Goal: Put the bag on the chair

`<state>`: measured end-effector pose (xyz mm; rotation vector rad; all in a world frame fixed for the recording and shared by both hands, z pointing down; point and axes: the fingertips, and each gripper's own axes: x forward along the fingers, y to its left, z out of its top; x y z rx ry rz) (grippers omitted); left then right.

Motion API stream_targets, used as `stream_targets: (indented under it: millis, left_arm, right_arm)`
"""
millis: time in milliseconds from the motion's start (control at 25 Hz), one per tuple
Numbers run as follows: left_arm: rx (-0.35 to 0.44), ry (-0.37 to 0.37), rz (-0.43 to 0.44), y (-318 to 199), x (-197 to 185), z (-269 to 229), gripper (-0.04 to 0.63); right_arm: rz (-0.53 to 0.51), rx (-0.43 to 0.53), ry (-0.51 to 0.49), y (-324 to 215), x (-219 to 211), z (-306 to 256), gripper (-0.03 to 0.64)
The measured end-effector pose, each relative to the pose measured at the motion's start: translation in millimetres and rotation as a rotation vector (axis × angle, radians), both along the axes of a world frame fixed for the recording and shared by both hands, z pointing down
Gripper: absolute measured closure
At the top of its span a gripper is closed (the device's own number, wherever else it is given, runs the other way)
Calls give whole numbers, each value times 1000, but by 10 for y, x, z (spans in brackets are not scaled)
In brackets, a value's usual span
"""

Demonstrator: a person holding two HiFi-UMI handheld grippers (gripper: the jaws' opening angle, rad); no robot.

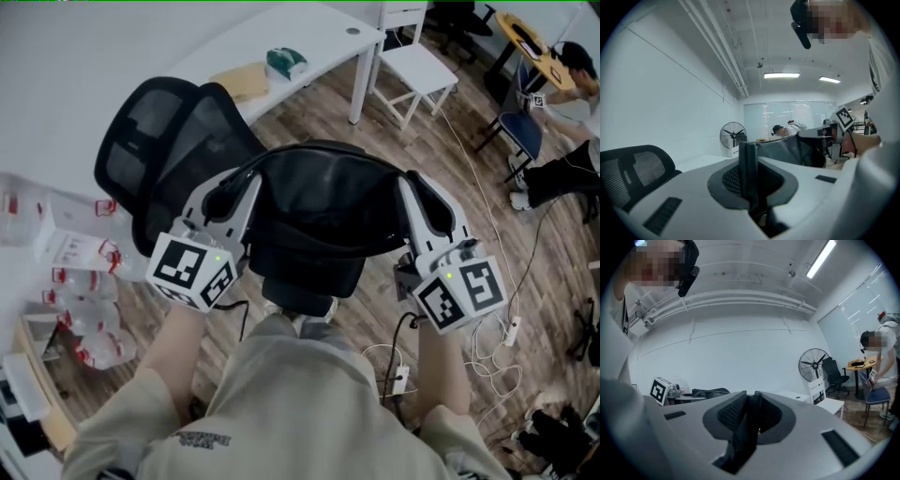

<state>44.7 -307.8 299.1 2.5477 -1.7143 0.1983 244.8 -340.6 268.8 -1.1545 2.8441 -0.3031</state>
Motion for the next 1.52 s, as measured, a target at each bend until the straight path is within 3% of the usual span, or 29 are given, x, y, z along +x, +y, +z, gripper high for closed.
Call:
stream_targets:
  millis: [680,1520]
  left_arm:
    - [14,-10,46,-750,-215,319,546]
    - [-175,-1,92,-1380,-702,2072,551]
  right_arm:
    - [85,32,33,-650,-198,279,543]
    - [105,-150,55,-1253,-688,2030,545]
